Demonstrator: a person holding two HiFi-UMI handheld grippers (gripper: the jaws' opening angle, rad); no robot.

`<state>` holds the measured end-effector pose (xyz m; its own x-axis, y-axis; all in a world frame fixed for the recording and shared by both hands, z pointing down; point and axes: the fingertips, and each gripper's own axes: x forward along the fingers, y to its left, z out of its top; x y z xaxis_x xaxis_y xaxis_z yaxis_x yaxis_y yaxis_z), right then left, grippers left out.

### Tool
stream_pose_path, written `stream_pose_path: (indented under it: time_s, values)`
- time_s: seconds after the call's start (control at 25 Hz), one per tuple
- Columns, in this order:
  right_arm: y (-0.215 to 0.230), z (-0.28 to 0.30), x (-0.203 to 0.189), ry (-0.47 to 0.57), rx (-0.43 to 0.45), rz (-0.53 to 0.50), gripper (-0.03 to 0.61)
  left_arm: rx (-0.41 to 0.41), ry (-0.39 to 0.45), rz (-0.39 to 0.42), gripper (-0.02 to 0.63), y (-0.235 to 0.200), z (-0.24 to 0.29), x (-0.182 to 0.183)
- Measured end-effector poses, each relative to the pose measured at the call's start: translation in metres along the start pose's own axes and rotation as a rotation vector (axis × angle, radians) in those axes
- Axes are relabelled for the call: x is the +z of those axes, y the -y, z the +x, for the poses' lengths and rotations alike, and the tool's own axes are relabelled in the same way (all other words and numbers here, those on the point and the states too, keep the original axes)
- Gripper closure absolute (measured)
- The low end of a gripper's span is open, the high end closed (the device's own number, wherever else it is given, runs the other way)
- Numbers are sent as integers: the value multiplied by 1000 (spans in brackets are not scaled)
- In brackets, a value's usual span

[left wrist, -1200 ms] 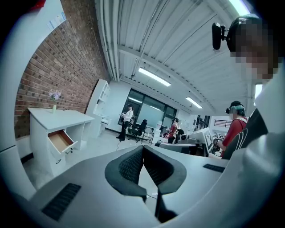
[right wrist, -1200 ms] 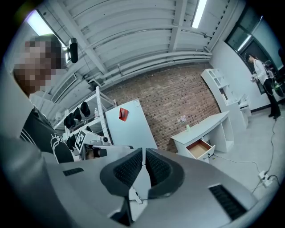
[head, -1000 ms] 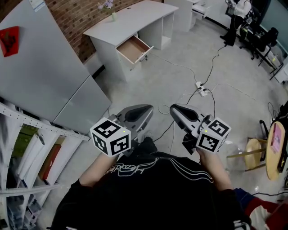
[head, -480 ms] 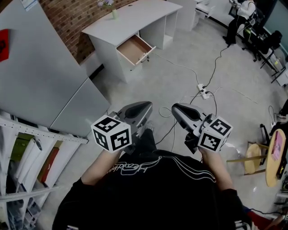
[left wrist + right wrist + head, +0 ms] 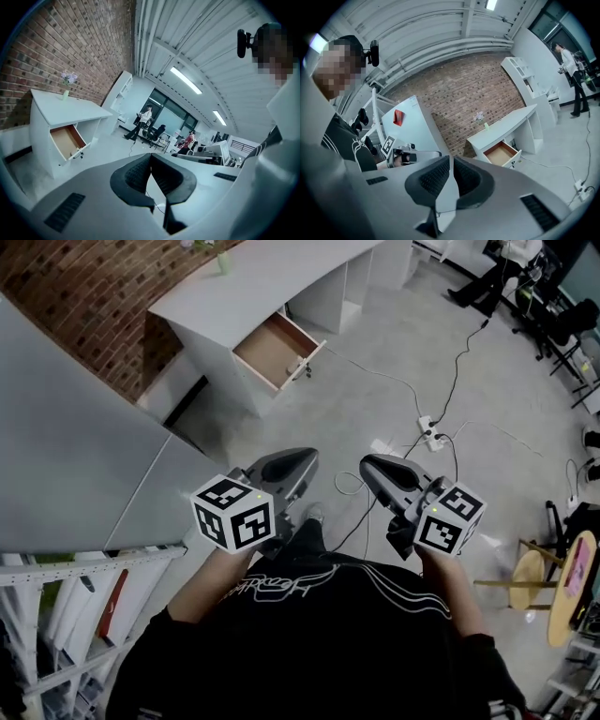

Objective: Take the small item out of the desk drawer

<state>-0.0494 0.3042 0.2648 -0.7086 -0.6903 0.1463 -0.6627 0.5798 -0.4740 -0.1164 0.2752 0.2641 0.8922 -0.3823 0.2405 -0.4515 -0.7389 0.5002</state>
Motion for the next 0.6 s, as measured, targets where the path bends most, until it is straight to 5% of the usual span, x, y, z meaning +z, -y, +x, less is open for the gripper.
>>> stream_pose_path:
  time_s: [0.28,0.6]
  values:
    - [106,91,68,4,-29,55,523,-34,-79,14,592,-101,82,79]
    - [182,151,92,-35,-66,88,523,-67,-107,17,592,-184,139,113]
